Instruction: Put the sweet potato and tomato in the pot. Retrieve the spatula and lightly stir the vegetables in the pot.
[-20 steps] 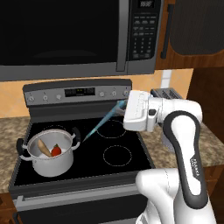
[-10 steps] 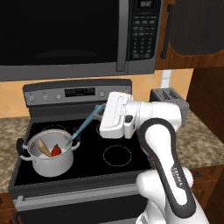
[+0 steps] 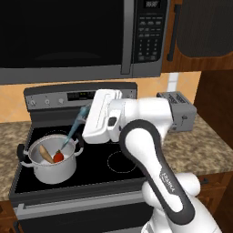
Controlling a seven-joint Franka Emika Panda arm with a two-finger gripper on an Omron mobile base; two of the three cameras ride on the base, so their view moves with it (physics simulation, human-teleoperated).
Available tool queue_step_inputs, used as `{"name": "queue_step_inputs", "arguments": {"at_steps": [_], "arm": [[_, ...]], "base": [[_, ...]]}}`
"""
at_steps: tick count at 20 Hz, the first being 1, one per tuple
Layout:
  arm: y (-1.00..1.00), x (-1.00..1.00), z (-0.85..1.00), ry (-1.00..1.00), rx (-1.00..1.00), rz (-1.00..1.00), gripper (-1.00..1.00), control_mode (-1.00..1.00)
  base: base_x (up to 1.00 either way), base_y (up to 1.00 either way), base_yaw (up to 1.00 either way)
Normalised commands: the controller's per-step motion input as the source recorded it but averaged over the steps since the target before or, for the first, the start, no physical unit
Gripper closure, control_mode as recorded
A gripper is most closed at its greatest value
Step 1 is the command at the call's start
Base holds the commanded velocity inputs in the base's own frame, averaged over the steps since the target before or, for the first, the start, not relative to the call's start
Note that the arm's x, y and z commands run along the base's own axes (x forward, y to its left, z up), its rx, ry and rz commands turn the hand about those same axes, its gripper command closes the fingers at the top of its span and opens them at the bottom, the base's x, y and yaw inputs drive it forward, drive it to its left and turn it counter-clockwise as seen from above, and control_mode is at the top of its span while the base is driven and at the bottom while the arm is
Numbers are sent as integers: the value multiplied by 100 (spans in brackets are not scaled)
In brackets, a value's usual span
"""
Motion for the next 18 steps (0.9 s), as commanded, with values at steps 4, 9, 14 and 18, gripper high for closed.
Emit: {"name": "queue_step_inputs", "arguments": {"at_steps": [4,9,14,18], "arm": [[44,1,0,5,-19,-10,100,-100],[35,3,-9,7,-3,-3,100,-100],[20,0,-27,8,1,0,100,-100],[30,6,-41,0,1,0,100,-100]], "base": [[0,0,0],[0,0,0],[0,0,0],[0,0,0]]}}
